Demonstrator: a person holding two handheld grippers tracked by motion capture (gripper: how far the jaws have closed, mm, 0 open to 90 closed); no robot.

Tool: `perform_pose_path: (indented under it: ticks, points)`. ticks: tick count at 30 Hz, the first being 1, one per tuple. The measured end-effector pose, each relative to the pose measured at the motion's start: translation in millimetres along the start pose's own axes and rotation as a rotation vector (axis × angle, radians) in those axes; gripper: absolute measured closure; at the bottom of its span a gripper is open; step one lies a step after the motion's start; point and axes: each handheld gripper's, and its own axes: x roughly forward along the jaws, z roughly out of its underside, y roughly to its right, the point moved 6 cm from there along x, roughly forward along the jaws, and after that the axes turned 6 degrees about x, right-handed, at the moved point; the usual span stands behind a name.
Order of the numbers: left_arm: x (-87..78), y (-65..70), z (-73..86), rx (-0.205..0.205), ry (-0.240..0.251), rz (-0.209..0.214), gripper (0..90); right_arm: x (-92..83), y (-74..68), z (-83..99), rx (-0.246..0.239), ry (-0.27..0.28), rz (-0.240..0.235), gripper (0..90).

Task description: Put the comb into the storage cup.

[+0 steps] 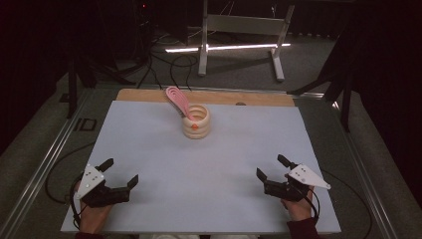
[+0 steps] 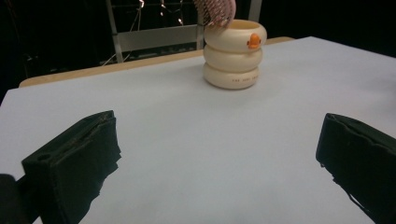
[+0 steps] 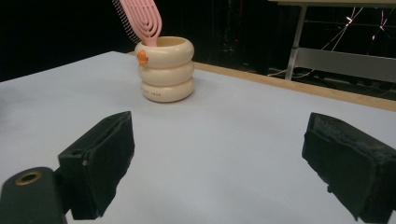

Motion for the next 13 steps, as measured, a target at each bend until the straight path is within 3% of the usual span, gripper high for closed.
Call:
perform_pose_path:
  ticks: [13]
  points:
    - [2.2,-1.2,1.8,-0.013,-0.007,-0.023,0.2,0.3,-0.1,3.0,-0.011,-0.009,-0.002,9.0]
